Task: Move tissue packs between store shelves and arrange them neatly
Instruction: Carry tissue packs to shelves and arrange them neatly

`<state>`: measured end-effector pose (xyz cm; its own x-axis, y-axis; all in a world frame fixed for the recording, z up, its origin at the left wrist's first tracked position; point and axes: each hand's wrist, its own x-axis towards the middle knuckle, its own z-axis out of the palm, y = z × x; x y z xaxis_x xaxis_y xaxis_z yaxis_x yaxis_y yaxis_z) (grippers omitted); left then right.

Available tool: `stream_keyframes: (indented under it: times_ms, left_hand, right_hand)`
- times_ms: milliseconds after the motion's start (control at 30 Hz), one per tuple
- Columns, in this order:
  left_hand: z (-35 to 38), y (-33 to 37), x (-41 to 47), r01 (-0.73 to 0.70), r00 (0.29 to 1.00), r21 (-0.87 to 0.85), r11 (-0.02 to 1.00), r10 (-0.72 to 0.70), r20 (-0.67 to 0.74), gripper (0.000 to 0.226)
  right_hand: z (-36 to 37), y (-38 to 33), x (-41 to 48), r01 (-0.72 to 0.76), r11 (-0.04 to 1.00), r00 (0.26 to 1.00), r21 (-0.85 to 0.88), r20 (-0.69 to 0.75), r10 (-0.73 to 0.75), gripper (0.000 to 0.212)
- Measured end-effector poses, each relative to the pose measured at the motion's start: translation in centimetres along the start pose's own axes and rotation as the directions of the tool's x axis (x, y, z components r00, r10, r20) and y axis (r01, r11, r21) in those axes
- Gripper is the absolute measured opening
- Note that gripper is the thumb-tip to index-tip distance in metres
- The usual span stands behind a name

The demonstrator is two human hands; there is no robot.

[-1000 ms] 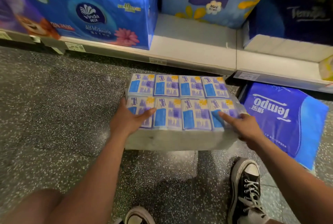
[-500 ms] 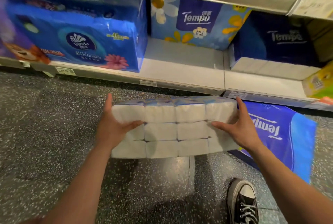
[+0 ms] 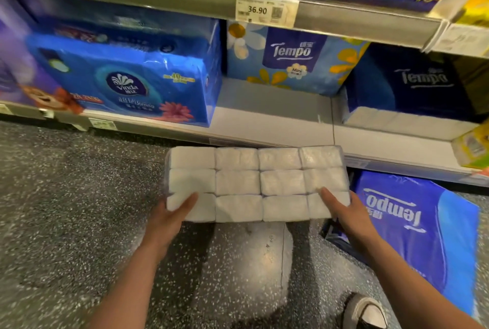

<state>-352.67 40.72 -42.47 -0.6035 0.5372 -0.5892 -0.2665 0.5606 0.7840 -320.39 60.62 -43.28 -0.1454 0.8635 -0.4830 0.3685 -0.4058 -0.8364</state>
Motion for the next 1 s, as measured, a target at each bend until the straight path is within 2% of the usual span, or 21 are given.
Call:
stream_keyframes:
  times_ms: [67,133,267,400,500,667,833,1000]
  left_hand:
    - [0.3,0.3,0.4,-0.001,0.999,-0.094,0.996,0.005,0.036,0.069]
    - [0.5,0.5,0.7,-0.036,0.999,-0.099,0.994,0.039,0.033,0.057]
    - [0.7,0.5,0.4,-0.082,0.996,-0.046,0.996,0.083,0.026,0.054]
    - [0.5,0.4,0.1,-0.105,0.994,-0.039,0.994,0.106,0.011,0.057]
    - [0.3,1.0,-0.1,-0.143,0.990,-0.032,0.989,0.143,0.003,0.061]
    - [0.5,3.5,-1.8,-0.232,0.973,0.058,0.971,0.232,-0.003,0.034]
    - [0.8,7.5,-5.4,-0.331,0.943,0.021,0.943,0.331,-0.011,0.030]
    - [0.2,12.6,-6.9,-0.458,0.889,0.010,0.889,0.457,0.030,0.034]
  right_hand:
    - [-0.1,0.0,0.6,-0.008,0.999,1.000,0.038,0.002,0.008,0.069]
    - [-0.1,-0.1,1.3,-0.024,0.998,1.000,0.054,0.000,0.024,0.078]
    - [0.1,-0.6,1.6,-0.038,0.994,0.999,0.103,0.033,0.035,0.056]
    - [-0.5,-0.9,1.5,-0.054,0.996,0.998,0.065,0.031,0.052,0.063]
    - [-1.3,-1.9,1.1,-0.057,0.998,0.998,0.016,0.028,0.057,0.032]
    - [-3.7,-4.7,-0.3,-0.065,0.997,0.997,-0.029,0.036,0.066,0.030]
    - [-6.9,-11.7,-2.9,0.064,0.996,0.998,-0.058,0.022,-0.063,0.035]
    - [-9.0,-16.7,-6.7,0.199,0.979,0.979,-0.039,-0.035,-0.200,0.026]
